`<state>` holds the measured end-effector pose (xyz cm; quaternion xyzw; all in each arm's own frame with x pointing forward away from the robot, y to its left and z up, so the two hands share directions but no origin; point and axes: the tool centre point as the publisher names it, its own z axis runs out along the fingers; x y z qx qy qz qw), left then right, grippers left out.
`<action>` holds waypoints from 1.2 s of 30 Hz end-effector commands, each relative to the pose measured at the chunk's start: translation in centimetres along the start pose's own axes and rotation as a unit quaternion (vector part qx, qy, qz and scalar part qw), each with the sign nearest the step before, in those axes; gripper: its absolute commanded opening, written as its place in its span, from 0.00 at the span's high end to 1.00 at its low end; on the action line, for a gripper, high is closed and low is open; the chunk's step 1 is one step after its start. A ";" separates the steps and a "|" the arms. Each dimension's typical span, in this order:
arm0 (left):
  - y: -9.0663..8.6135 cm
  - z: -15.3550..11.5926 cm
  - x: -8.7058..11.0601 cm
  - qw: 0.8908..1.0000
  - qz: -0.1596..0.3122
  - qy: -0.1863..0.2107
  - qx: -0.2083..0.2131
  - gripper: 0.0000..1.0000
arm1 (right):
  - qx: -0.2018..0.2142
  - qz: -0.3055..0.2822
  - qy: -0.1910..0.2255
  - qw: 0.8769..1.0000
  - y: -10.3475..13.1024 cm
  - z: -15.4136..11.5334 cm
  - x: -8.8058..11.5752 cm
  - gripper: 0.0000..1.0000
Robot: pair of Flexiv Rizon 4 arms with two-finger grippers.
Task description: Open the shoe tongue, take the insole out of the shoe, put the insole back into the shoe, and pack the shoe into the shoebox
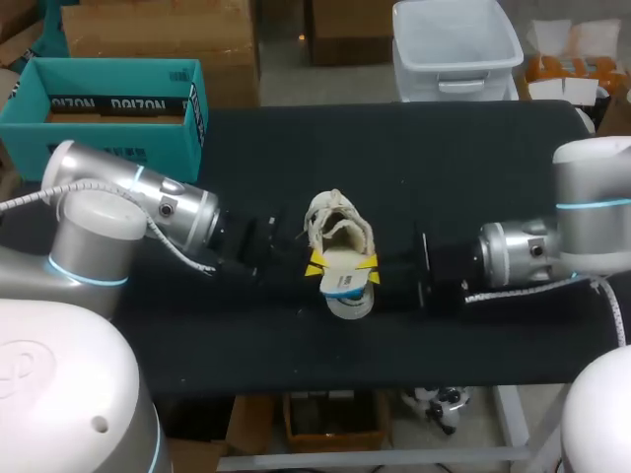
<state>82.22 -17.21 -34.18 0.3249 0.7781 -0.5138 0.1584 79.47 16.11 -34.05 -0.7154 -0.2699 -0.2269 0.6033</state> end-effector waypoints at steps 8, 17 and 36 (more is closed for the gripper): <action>-0.4 -0.1 0.1 1.000 0.000 0.006 -0.001 0.84 | -0.005 -0.004 -0.036 0.999 1.6 1.1 0.7 1.00; -1.4 0.4 0.2 1.000 0.015 0.010 0.006 0.84 | -0.017 -0.003 -0.030 0.999 1.4 1.0 0.7 1.00; 1.5 1.1 -0.4 0.999 0.016 0.026 -0.023 1.00 | -0.042 -0.016 -0.035 0.998 3.8 2.4 1.9 1.00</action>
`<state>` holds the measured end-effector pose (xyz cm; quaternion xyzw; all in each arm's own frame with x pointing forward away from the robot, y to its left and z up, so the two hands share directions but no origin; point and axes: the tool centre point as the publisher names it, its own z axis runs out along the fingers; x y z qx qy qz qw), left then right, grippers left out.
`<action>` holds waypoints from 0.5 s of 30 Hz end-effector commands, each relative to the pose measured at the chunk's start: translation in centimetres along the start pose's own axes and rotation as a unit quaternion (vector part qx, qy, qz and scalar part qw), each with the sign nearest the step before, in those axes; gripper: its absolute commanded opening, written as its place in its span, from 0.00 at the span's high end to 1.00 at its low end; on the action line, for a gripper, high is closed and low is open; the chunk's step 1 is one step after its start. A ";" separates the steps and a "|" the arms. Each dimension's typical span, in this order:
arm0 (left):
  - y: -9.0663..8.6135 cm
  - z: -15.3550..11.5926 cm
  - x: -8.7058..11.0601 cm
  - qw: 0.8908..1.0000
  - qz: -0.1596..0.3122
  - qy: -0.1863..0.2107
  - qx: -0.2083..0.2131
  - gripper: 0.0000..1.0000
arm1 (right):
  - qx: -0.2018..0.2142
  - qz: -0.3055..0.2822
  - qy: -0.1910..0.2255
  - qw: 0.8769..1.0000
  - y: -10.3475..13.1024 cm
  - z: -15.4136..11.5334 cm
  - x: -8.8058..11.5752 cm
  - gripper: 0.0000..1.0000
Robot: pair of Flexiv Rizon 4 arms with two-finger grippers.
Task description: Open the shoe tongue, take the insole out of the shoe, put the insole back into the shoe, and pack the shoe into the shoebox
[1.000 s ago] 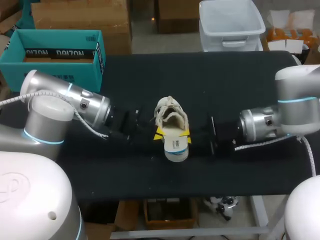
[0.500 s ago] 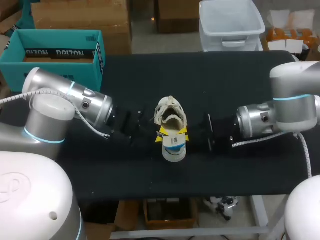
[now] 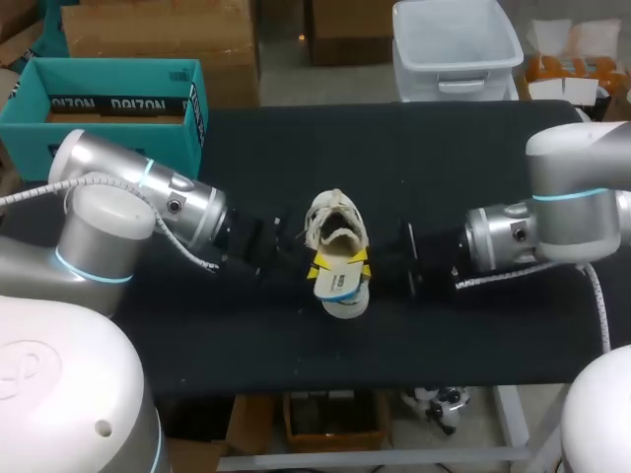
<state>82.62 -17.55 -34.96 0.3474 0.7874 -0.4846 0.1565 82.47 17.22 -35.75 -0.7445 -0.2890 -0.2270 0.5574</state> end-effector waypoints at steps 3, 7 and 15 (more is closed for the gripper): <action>1.2 0.6 -0.4 1.000 -0.006 0.003 -0.002 1.00 | 0.004 0.000 -0.008 1.000 0.9 1.2 0.9 1.00; 1.3 0.6 -0.4 1.000 -0.009 0.004 0.000 1.00 | 0.002 0.003 -0.011 1.000 0.6 1.2 0.7 1.00; 1.1 0.7 -0.4 1.000 -0.008 0.003 0.008 1.00 | -0.021 0.019 -0.016 0.999 -1.2 0.5 -0.7 0.52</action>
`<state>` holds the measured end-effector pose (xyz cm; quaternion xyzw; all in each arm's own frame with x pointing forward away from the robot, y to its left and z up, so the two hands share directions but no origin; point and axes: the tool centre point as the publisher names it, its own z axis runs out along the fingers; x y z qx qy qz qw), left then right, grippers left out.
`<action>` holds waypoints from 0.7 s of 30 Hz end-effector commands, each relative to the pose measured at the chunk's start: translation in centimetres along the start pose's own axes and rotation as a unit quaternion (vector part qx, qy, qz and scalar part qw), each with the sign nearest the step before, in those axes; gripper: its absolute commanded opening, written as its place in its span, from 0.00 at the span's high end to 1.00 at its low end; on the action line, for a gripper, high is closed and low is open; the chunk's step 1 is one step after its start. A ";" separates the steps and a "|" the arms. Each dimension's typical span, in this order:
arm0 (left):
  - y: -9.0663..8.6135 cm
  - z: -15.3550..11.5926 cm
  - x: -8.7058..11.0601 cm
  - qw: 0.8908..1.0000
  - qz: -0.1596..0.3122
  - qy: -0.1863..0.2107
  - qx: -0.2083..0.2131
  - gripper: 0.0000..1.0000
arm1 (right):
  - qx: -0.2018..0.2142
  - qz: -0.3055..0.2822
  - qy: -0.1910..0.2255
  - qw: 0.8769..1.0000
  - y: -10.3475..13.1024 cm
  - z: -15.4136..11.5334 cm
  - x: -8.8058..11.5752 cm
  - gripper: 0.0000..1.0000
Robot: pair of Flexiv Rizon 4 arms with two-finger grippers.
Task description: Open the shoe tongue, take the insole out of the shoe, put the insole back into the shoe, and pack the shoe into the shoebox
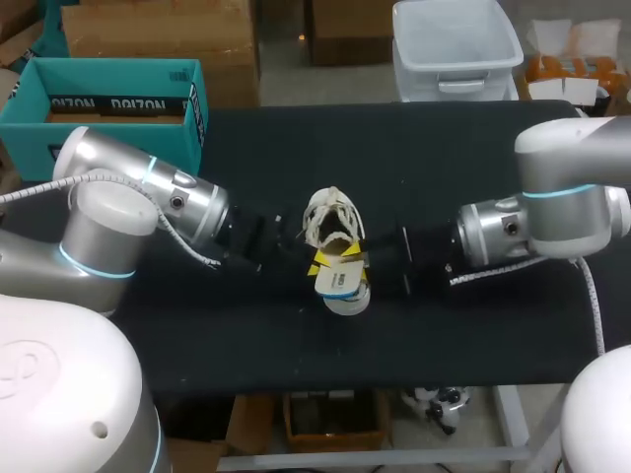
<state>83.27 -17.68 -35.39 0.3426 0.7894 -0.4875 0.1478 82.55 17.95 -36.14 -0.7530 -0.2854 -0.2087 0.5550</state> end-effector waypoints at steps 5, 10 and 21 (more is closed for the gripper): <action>0.2 0.3 -0.2 1.000 0.004 -0.003 0.007 1.00 | -0.033 0.007 -0.001 0.999 -2.7 -0.9 -1.7 0.68; 0.0 0.3 -0.1 1.000 0.005 -0.002 0.007 1.00 | -0.039 0.004 0.003 0.999 -3.5 -1.3 -2.0 0.83; -1.1 0.2 0.1 1.000 0.010 0.004 0.013 1.00 | -0.037 -0.005 0.003 0.999 -3.0 -1.2 -1.8 1.00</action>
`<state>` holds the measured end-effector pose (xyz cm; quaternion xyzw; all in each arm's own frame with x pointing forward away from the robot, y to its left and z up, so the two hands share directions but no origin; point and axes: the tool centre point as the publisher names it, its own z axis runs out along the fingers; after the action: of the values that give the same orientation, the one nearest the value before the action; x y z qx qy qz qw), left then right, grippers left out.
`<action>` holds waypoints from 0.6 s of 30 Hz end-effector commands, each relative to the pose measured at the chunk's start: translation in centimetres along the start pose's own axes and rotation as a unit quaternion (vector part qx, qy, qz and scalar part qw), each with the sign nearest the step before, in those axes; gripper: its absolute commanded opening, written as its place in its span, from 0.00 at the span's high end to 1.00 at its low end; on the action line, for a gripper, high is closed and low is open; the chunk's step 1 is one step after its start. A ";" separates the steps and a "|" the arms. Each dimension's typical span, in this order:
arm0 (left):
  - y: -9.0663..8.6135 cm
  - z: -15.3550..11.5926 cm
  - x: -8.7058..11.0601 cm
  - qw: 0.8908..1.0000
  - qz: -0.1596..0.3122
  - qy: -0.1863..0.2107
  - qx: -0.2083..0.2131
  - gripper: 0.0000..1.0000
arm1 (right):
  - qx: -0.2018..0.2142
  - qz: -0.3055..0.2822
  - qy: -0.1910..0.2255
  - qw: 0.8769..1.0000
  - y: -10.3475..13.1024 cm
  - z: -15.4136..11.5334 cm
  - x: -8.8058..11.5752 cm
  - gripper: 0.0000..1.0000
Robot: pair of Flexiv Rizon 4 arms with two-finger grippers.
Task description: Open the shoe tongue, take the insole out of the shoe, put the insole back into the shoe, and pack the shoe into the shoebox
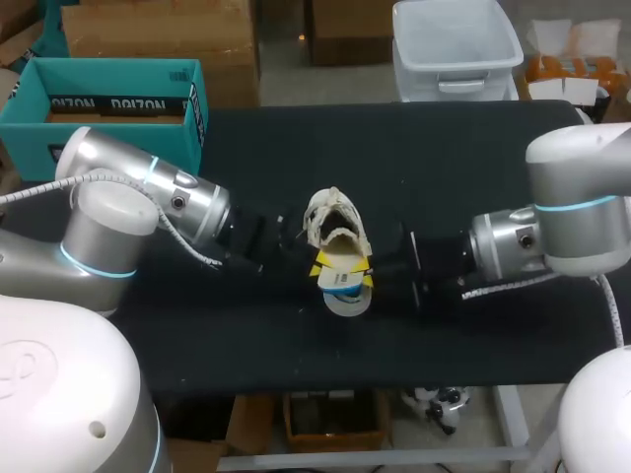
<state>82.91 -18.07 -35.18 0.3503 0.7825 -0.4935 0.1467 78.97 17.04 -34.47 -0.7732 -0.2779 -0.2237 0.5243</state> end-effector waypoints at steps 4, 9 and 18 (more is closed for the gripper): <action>-2.2 -0.4 0.3 1.000 0.020 0.001 0.014 0.74 | 0.008 -0.008 0.001 1.000 0.7 0.4 0.2 1.00; -3.6 -0.4 0.5 0.999 0.034 0.000 0.024 0.75 | 0.009 -0.013 0.004 1.000 0.9 0.3 0.3 1.00; -2.9 0.4 0.6 0.999 0.037 0.012 0.019 1.00 | 0.002 -0.009 0.005 1.000 1.7 0.3 0.1 1.00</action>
<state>80.24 -18.66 -33.39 0.3869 0.7613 -0.4978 0.1514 79.79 16.99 -35.20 -0.7684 -0.2840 -0.2304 0.5251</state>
